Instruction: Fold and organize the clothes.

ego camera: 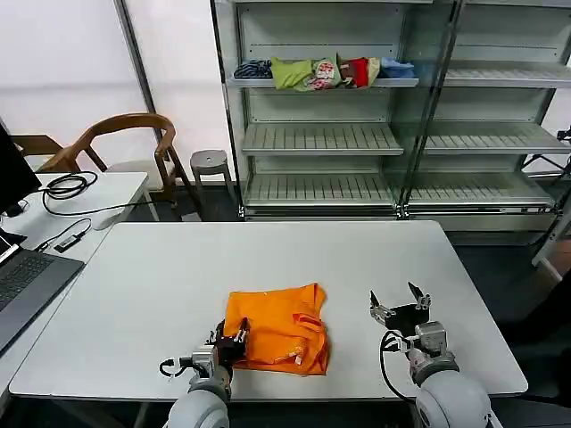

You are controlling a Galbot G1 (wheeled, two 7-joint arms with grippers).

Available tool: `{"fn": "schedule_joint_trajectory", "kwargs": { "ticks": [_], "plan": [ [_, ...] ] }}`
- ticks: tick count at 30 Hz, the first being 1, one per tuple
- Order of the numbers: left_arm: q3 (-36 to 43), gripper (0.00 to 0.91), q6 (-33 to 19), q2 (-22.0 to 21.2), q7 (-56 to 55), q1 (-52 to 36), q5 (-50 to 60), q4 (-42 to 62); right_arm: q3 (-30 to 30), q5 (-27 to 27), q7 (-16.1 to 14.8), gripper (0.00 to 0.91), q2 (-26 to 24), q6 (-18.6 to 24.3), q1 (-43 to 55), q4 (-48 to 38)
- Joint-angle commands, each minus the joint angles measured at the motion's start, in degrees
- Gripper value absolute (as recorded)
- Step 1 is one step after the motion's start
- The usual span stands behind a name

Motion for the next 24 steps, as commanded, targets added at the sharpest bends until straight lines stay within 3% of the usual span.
{"fn": "schedule_joint_trajectory", "kwargs": {
  "ticks": [1,13,19,24],
  "plan": [
    [0.2,0.02,0.0,-0.21,0.82,0.13,0.41,0.94,-0.02,0.0,-0.02,0.907,0.02,0.05,0.06,-0.29],
    [-3.59,0.02,0.73,2.57,6.25,0.42,3.93,-2.14,-0.39,0.02,0.0,0.907,0.03,0.03,0.62,-0.68],
    [-17.09,0.02,6.38,10.35,10.25,0.74,-4.78,-9.4,-0.92,0.02,-0.06,0.907,0.34,0.05,1.24,-0.89],
    [-29.4,0.02,7.39,18.11,14.06,3.79,-10.41,-10.67,-1.28,0.05,-0.24,0.907,0.47,0.18,1.76,-1.07]
  ]
}}
